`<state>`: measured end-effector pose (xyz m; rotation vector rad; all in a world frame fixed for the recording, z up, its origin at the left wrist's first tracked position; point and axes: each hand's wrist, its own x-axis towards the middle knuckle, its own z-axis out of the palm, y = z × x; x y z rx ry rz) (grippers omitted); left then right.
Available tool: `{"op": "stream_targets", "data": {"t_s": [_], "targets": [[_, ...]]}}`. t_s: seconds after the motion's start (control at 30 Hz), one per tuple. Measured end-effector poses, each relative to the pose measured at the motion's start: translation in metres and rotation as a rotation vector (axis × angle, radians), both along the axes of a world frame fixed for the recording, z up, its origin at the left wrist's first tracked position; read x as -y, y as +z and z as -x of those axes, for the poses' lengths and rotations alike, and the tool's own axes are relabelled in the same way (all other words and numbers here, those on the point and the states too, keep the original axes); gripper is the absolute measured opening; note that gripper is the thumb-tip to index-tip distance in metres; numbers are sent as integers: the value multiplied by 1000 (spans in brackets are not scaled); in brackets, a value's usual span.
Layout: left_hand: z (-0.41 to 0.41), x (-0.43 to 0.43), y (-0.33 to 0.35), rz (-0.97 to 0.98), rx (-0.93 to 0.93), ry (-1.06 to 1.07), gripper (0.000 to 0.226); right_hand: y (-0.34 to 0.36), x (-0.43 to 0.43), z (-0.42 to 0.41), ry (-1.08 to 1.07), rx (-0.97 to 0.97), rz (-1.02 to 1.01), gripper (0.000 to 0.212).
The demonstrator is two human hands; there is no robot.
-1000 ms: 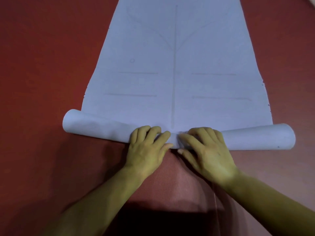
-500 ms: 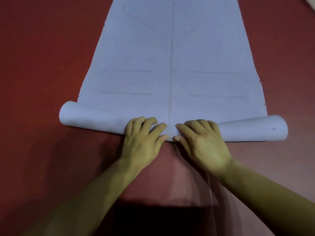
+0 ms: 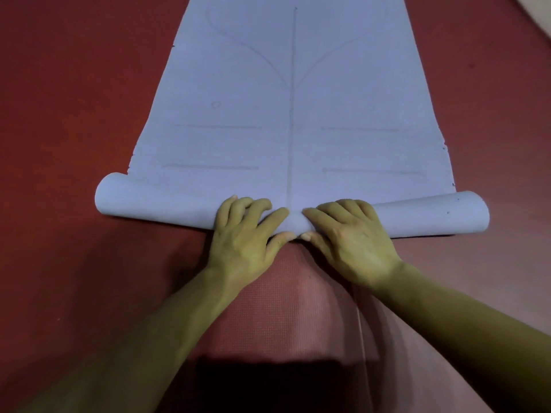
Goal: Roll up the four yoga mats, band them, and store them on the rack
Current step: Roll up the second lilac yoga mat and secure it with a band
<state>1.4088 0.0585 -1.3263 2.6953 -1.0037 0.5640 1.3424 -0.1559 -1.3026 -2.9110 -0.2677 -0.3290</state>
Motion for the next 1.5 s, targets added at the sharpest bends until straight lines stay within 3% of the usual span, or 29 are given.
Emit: {"op": "stream_targets", "data": {"t_s": [0.27,0.6,0.8,0.97,1.4,1.5], "targets": [[-19,13,15,-94,-61,35,39,-4,-6,-3,-80,106,-106,34],[-7,13,6,-16,-50,35,42,-5,8,-19,-12,75,-115,46],[-20,19,11,-15,-141,50,39,-14,0,-10,-136,169,-65,50],[-24,24,14,-15,-145,62,40,-19,9,-18,-87,203,-62,39],[-31,38,9,-23,-93,140,37,-20,5,-24,-139,244,-127,33],[-36,40,12,-36,-90,136,35,-20,6,-31,-159,174,-183,38]]}}
